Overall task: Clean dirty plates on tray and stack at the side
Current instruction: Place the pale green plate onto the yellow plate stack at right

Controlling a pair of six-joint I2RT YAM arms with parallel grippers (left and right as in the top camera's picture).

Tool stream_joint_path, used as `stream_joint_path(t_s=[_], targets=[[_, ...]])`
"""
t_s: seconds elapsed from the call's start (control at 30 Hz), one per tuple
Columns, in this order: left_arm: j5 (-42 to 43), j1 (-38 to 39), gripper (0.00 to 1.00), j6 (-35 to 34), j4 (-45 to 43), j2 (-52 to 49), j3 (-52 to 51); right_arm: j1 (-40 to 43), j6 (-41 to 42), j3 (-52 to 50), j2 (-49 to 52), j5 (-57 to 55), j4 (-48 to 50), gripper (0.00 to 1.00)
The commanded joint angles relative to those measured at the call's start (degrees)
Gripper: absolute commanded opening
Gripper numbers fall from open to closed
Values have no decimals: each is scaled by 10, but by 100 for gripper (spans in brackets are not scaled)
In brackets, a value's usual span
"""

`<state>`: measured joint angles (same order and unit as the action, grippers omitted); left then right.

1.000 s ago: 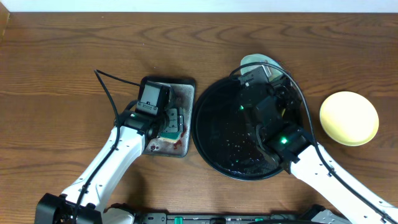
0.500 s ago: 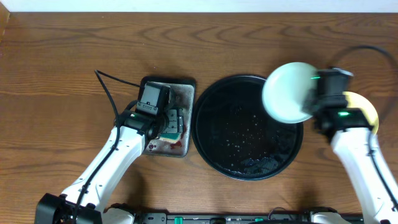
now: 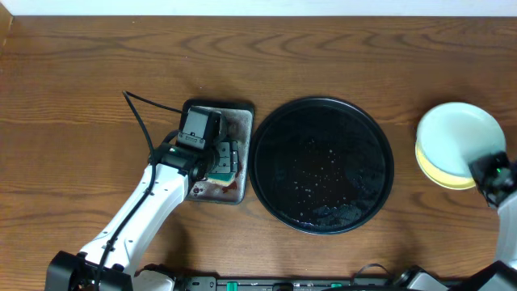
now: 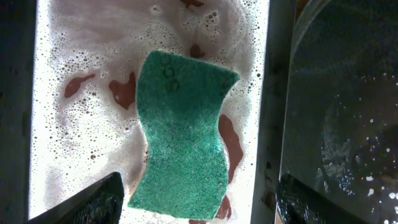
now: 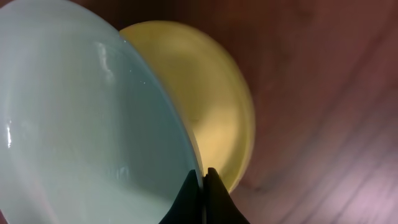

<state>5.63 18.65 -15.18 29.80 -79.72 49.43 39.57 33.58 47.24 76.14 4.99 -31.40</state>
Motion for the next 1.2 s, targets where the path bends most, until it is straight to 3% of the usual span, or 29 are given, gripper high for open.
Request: stream_joint_path(t_s=[0.0, 0.37, 0.73, 0.77, 0.8, 0.83, 0.87, 1.17], targets=[[-3, -1, 79, -1, 2, 0, 10, 30, -5, -19, 3, 26, 33, 1], [-3, -1, 79, -1, 2, 0, 10, 36, -17, -25, 10, -18, 52, 2], [-3, -1, 79, -1, 2, 0, 10, 35, -19, -25, 89, -8, 58, 1], [-3, -1, 79, -1, 2, 0, 10, 35, -22, -25, 95, 0, 61, 4], [-3, -1, 79, -1, 2, 0, 10, 35, -35, -25, 101, 14, 67, 13], [-3, -1, 79, -1, 2, 0, 10, 35, -51, -25, 104, 34, 75, 29], [-3, -1, 79, -1, 2, 0, 10, 35, -64, -25, 106, 55, 81, 38], [-6, -1, 80, -1, 1, 0, 10, -2, -164, -20, 104, 318, 144, 60]])
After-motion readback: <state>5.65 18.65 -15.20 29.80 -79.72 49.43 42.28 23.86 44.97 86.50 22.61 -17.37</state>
